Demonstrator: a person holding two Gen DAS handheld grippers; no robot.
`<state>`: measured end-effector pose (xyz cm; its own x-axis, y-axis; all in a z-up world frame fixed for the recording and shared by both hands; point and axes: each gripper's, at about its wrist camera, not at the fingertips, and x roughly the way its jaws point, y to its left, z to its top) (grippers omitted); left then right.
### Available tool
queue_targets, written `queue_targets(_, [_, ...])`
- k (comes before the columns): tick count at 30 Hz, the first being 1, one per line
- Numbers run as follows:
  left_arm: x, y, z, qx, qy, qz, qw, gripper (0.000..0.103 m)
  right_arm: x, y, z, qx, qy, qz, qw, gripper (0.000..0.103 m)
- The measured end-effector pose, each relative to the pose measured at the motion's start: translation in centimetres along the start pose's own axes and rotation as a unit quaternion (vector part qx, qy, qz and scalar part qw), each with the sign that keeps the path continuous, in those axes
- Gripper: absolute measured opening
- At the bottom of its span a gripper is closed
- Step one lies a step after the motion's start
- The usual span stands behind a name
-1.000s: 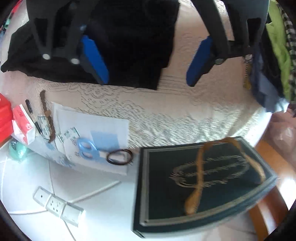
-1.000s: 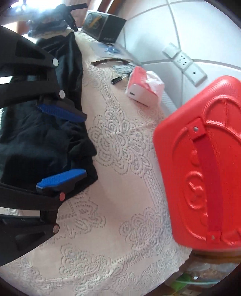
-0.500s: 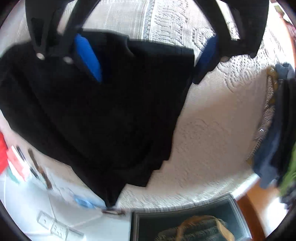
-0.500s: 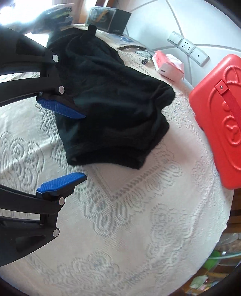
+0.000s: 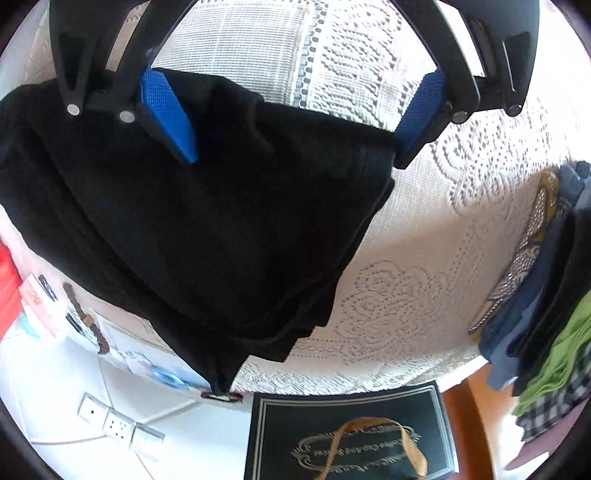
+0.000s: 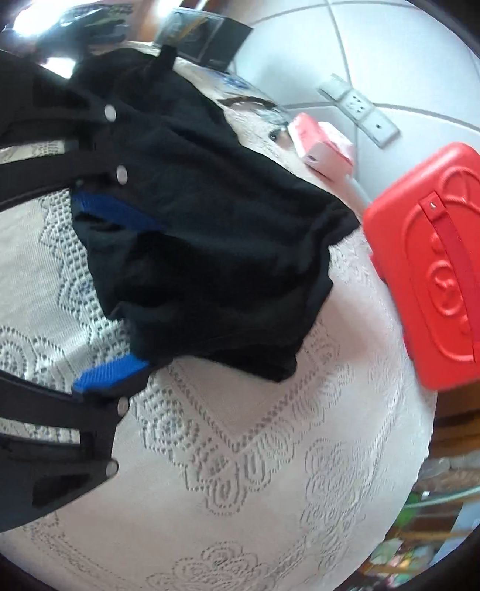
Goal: Fold clothes
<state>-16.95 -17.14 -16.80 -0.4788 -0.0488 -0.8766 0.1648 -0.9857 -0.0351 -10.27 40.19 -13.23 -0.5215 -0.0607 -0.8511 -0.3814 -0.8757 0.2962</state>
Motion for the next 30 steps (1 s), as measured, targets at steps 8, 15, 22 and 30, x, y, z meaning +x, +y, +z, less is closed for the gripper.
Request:
queue_targets(8, [-1.6,0.1,-0.2,-0.014,0.028,-0.012,0.9994,0.022,0.4,5.2,-0.5,-0.187,0.013,-0.128,0.974,0.014])
queue_targets(15, [-5.9,2.3,-5.1,-0.020,0.086,-0.030,0.9956,0.019,-6.5,1.8,-1.6,-0.153,0.008,-0.078,0.985,0.014])
queue_targets(22, [-8.5,4.1,-13.0,0.003,0.134,-0.024,0.9907,0.059,-8.6,-4.3,-7.1,-0.146,0.128,-0.104,0.975,0.017])
queue_targets(30, [-11.9,3.0,-8.0,0.038,0.028,0.012,0.9988,0.078,-9.7,-4.4,-5.9,-0.137,0.079,-0.127,0.979,0.054])
